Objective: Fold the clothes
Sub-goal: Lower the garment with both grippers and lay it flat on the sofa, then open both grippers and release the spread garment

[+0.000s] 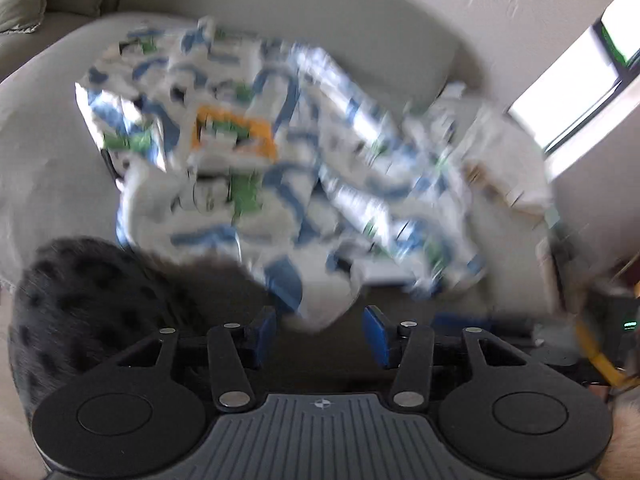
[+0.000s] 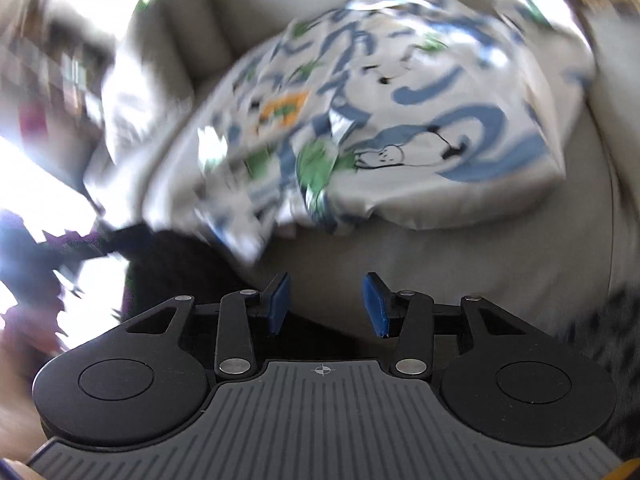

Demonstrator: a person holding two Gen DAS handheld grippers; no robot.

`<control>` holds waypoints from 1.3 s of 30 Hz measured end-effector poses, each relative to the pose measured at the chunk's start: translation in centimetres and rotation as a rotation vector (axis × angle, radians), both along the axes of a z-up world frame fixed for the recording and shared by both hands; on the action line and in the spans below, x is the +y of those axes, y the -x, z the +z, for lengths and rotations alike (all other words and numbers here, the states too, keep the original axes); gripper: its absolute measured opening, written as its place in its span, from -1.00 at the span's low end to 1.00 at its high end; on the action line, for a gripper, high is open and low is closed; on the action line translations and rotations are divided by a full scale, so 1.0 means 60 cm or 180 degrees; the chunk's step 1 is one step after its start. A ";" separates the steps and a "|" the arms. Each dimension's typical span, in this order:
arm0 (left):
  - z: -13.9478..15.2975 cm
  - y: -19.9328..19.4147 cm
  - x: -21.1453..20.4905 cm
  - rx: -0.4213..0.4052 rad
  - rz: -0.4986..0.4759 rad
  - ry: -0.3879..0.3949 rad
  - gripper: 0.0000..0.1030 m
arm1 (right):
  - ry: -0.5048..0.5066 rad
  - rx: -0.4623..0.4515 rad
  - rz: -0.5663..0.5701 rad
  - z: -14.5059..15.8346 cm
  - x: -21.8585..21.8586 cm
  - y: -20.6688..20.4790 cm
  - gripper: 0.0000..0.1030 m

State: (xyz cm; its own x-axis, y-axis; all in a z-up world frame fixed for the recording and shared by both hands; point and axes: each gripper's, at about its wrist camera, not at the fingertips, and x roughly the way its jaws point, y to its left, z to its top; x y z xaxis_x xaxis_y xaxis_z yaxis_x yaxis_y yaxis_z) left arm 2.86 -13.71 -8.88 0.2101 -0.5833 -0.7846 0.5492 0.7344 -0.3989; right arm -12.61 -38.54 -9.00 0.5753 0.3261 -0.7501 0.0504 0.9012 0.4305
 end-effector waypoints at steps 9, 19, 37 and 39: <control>-0.035 0.011 -0.023 0.0154 0.0042 -0.0095 -0.07 | 0.1324 -0.0469 0.0220 -0.028 0.061 -0.054 -0.08; -0.021 -0.005 0.010 0.0155 0.0322 0.0019 -0.07 | 0.0614 -0.0390 0.0377 -0.014 0.046 -0.107 -0.88; 0.012 -0.038 0.017 0.0051 0.0428 0.0119 -0.05 | -0.1310 0.0951 -0.0515 -0.034 -0.083 -0.018 -0.09; 0.019 -0.038 -0.008 -0.0022 0.0276 0.0134 -0.03 | -0.1165 0.0730 -0.0550 -0.003 -0.089 -0.013 -0.09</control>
